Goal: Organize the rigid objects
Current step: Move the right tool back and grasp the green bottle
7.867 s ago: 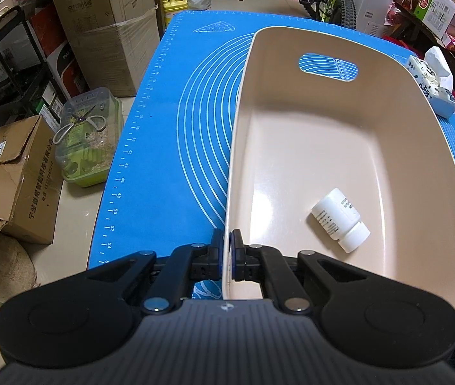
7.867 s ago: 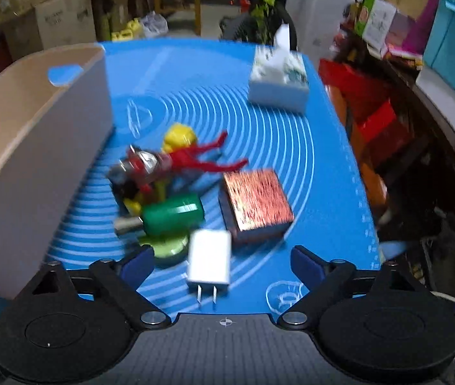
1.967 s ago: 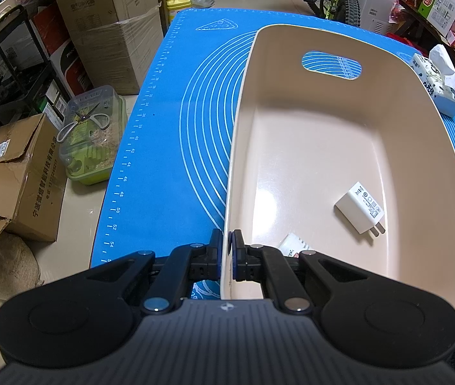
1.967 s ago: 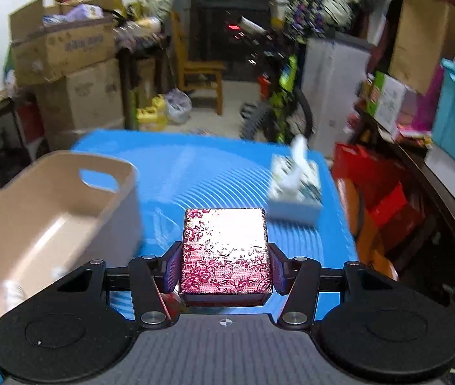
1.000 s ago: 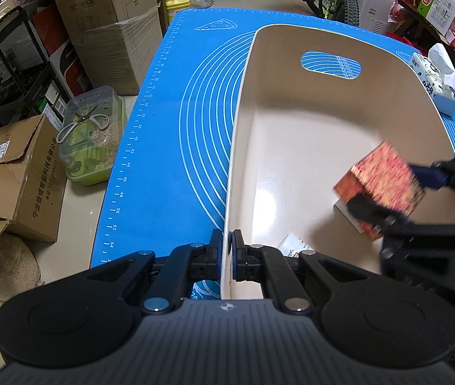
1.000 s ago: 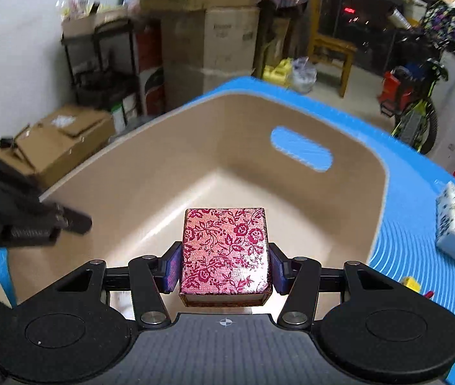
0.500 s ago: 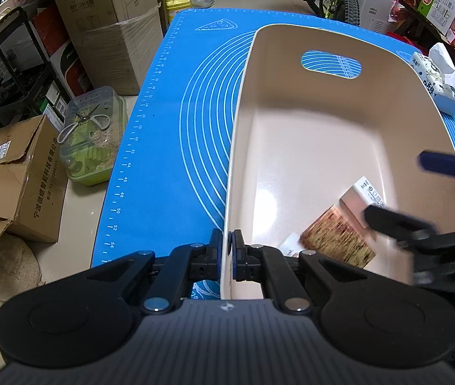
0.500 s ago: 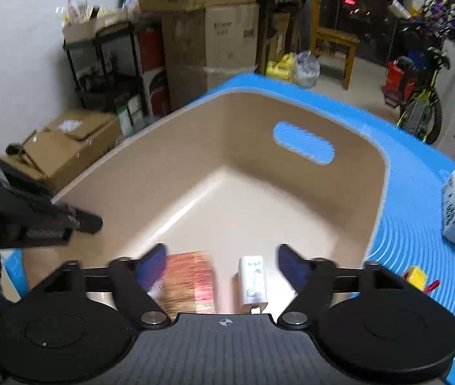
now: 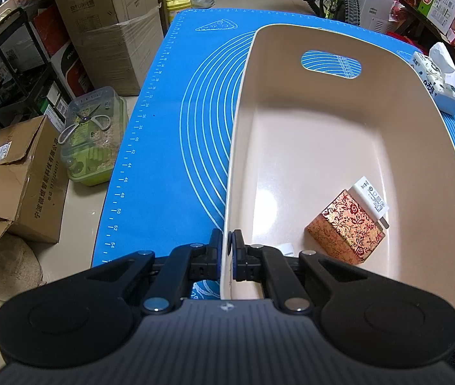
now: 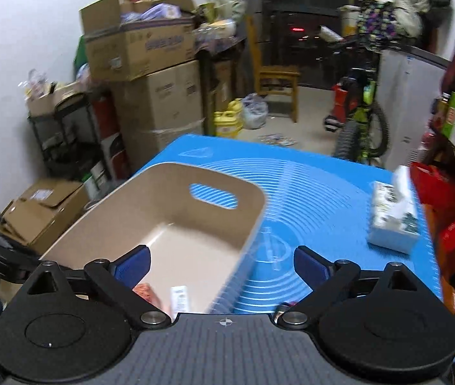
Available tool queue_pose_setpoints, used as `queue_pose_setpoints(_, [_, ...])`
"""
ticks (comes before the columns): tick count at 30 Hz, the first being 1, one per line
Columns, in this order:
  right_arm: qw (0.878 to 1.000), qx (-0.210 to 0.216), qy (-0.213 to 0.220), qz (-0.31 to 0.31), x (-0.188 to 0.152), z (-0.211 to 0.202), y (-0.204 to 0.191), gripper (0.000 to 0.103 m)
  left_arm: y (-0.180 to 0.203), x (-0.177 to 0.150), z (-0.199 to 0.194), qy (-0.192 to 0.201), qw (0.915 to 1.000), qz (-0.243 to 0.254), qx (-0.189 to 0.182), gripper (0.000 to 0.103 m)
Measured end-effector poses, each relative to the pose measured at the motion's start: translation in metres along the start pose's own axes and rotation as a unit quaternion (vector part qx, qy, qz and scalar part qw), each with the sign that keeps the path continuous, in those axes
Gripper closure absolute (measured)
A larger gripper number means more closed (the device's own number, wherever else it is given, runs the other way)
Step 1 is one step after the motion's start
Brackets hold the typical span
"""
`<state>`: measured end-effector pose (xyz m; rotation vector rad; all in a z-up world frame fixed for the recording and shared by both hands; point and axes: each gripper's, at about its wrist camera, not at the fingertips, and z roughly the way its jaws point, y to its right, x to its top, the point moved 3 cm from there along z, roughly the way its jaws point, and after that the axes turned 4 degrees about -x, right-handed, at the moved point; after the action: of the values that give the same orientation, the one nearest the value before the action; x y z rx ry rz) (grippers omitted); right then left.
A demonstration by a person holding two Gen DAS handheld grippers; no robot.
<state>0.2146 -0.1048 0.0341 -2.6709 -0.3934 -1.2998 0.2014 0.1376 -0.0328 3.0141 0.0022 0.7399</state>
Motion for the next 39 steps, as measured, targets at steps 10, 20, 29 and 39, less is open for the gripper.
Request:
queue_pose_setpoints(10, [0.998,-0.041,-0.049,-0.008,-0.047,0.011,0.046,0.005,0.000,0.001,0.000,0.000,1.0000,0.001,0.001,0.095])
queue_pose_setpoints(20, [0.994,-0.031,-0.105,-0.018,-0.088,0.055,0.059,0.005,0.000,0.001,0.000,0.000,1.0000,0.001,0.001,0.095])
queue_pose_setpoints(29, [0.990,-0.018,-0.131,-0.041,-0.104,0.089,0.062,0.005,0.000,0.001,0.000,0.000,1.0000,0.001,0.001,0.095])
queue_pose_setpoints(39, [0.991,-0.012,-0.125,-0.047,-0.113,0.102,0.067,0.011,0.000,0.001,0.000,0.000,1.0000,0.002,0.002,0.095])
